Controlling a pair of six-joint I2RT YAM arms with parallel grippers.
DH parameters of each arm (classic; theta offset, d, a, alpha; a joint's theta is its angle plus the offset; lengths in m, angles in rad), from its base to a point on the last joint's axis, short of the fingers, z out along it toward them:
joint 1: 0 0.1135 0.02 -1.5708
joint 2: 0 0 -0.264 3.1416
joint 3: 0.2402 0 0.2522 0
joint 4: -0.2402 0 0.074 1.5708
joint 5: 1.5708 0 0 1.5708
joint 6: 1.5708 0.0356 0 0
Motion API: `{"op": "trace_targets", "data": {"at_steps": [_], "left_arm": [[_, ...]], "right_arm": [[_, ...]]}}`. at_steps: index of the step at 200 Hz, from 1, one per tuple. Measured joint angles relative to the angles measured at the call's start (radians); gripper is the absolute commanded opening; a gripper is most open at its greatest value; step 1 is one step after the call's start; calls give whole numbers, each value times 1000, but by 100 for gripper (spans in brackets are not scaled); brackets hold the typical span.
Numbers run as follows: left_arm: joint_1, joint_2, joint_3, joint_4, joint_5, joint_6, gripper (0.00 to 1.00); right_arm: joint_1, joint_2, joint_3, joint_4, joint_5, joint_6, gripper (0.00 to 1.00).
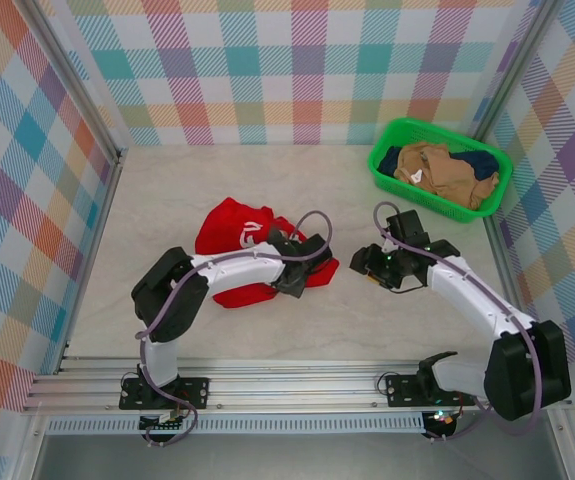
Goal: Fold and stack the t-shirts
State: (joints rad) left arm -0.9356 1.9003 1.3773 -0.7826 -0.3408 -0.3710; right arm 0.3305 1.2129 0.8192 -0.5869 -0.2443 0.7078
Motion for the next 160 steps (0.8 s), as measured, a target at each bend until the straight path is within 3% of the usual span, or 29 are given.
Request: {"op": "trace_targets", "data": {"at_steps": [58,91,129,160], "left_arm": [[6,-55,476,-91,87,5,0],[23,-35,794,-172,230,-2,0],[42,89,1263,-195,435,-62,0],[161,91,1351,-139,587,-183,0]], "right_arm": [[-121,-67,57,-73,68,-1,48],[-153,-111,150,-119,154,11,48],[-182,-178,236,-179,268,35,48],[-187,-218,278,-222,340,42,48]]}}
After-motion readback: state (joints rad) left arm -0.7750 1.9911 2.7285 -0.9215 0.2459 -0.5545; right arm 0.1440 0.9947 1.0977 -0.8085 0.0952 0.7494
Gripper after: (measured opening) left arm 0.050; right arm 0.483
